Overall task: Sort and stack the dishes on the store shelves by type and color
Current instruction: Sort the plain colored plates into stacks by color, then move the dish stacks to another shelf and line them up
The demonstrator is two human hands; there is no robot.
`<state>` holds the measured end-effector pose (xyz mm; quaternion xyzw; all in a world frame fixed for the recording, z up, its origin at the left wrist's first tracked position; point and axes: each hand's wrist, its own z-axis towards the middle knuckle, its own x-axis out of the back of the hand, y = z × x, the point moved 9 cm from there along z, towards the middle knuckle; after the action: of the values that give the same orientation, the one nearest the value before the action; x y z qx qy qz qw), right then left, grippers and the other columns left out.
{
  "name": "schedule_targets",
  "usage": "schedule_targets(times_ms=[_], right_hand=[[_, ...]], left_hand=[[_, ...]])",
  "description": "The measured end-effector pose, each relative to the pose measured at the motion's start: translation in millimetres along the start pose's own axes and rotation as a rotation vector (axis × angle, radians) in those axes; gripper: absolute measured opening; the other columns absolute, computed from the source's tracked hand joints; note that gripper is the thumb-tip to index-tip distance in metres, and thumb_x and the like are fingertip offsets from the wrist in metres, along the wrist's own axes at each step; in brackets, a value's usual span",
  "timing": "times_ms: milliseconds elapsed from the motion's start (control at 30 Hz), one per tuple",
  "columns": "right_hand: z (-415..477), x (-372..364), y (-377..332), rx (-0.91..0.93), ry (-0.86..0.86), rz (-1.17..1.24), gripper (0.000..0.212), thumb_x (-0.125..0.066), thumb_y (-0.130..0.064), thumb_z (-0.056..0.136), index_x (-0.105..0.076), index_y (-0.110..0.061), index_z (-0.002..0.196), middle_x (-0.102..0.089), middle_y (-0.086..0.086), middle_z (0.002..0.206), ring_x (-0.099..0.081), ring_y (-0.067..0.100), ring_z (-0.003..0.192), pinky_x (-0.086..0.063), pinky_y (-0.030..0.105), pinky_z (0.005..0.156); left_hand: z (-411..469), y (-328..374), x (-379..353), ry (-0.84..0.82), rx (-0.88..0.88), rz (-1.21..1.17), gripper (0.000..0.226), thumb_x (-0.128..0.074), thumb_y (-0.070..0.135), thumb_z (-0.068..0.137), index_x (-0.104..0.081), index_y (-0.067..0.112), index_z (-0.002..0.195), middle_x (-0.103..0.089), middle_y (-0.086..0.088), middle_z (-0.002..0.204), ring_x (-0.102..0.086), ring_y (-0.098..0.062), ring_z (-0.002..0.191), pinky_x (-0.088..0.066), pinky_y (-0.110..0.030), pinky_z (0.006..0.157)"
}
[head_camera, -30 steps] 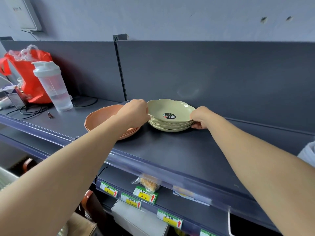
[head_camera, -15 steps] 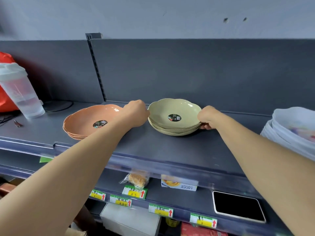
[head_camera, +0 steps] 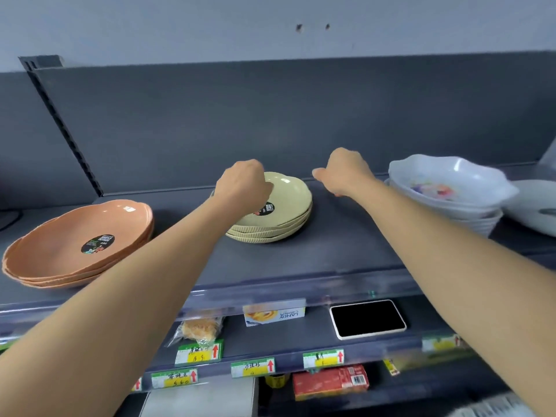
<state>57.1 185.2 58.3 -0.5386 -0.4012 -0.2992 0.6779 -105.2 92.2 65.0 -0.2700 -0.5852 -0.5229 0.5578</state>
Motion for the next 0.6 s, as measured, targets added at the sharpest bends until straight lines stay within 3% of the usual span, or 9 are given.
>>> schedule_targets(times_ms=[100, 200, 333, 400, 467, 600], right_hand=[[-9, 45, 9, -0.002, 0.127, -0.084, 0.038, -0.055, -0.021, 0.09, -0.036, -0.01, 0.059, -0.041, 0.003, 0.063, -0.048, 0.031, 0.074, -0.033, 0.029, 0.056], [-17, 95, 33, -0.025, 0.261, -0.138, 0.039, -0.055, -0.017, 0.089, -0.033, -0.011, 0.057, -0.038, 0.003, 0.062, -0.047, 0.031, 0.074, -0.031, 0.027, 0.054], [-24, 149, 87, -0.086, 0.381, -0.17, 0.038, -0.053, -0.013, 0.086, -0.032, -0.011, 0.055, -0.037, 0.003, 0.058, -0.041, 0.028, 0.06, -0.021, 0.026, 0.045], [-24, 162, 119, -0.139, 0.363, -0.174, 0.039, -0.054, -0.018, 0.086, -0.031, -0.011, 0.054, -0.037, 0.003, 0.057, -0.035, 0.023, 0.051, -0.022, 0.027, 0.045], [-23, 163, 149, -0.181, 0.285, -0.184, 0.04, -0.056, -0.027, 0.085, -0.035, -0.01, 0.055, -0.041, 0.004, 0.058, -0.042, 0.024, 0.056, -0.027, 0.027, 0.049], [-14, 148, 192, -0.233, 0.103, -0.197, 0.044, -0.055, -0.037, 0.086, -0.037, -0.009, 0.057, -0.041, 0.004, 0.061, -0.039, 0.021, 0.055, -0.029, 0.027, 0.049]], left_hand=[[2, 54, -9, -0.022, -0.144, -0.092, 0.029, -0.052, 0.028, 0.094, -0.061, 0.001, 0.1, -0.064, -0.013, 0.095, -0.056, -0.031, 0.083, -0.044, -0.032, 0.069], [0, 105, -21, -0.072, -0.248, -0.166, 0.028, -0.052, 0.032, 0.094, -0.06, 0.005, 0.09, -0.063, -0.013, 0.09, -0.052, -0.028, 0.078, -0.041, -0.03, 0.067], [0, 156, -36, -0.121, -0.302, -0.262, 0.031, -0.052, 0.036, 0.094, -0.05, 0.01, 0.078, -0.049, -0.006, 0.071, -0.042, -0.025, 0.067, -0.032, -0.028, 0.053], [2, 174, -42, -0.15, -0.295, -0.294, 0.043, -0.051, 0.039, 0.095, -0.038, 0.01, 0.066, -0.038, -0.002, 0.061, -0.034, -0.022, 0.058, -0.025, -0.027, 0.049], [2, 189, -49, -0.168, -0.281, -0.296, 0.051, -0.049, 0.041, 0.095, -0.026, 0.013, 0.06, -0.03, 0.0, 0.058, -0.026, -0.019, 0.053, -0.021, -0.027, 0.048], [6, 206, -60, -0.168, -0.245, -0.219, 0.048, -0.054, 0.036, 0.093, -0.029, 0.012, 0.06, -0.034, -0.001, 0.058, -0.03, -0.018, 0.051, -0.024, -0.027, 0.047]])
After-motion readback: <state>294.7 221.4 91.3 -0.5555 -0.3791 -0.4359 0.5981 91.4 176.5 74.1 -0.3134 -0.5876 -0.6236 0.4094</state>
